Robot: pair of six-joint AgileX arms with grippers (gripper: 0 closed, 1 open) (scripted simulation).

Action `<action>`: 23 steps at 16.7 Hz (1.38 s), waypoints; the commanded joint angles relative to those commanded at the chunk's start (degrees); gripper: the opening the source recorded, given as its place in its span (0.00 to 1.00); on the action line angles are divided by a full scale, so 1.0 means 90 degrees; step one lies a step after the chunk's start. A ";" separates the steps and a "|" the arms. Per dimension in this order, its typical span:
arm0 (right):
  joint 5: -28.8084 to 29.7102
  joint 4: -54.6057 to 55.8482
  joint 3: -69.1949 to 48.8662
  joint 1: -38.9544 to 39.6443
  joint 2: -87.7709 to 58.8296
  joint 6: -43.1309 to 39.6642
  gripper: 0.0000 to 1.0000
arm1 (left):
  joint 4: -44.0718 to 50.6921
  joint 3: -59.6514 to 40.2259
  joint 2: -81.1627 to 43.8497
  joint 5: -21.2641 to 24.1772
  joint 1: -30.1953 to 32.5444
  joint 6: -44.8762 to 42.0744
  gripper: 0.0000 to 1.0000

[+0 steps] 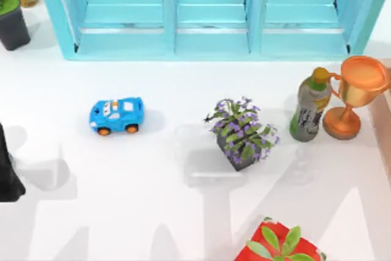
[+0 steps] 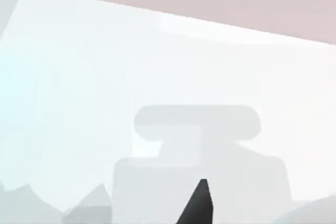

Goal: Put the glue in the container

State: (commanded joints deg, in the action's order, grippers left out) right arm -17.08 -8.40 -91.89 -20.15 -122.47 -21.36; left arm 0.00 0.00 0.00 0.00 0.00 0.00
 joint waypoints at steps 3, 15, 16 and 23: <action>-0.0927 -0.1354 0.0374 -0.0775 0.0671 -0.1646 0.00 | 0.0000 0.0000 0.0000 0.0000 0.0000 0.0000 1.00; -0.4458 -0.5605 0.3084 -0.3320 0.2317 -0.8265 0.00 | 0.0000 0.0000 0.0000 0.0000 0.0000 0.0000 1.00; -0.4637 -0.5678 0.3197 -0.3368 0.2396 -0.8496 0.00 | 0.0000 0.0000 0.0000 0.0000 0.0000 0.0000 1.00; -0.4874 -0.5736 0.3313 -0.3384 0.2482 -0.8767 0.00 | 0.0000 0.0000 0.0000 0.0000 0.0000 0.0000 1.00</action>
State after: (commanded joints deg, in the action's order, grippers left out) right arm -60.95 -60.02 -62.08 -50.61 -100.13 -100.26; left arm 0.00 0.00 0.00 0.00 0.00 0.00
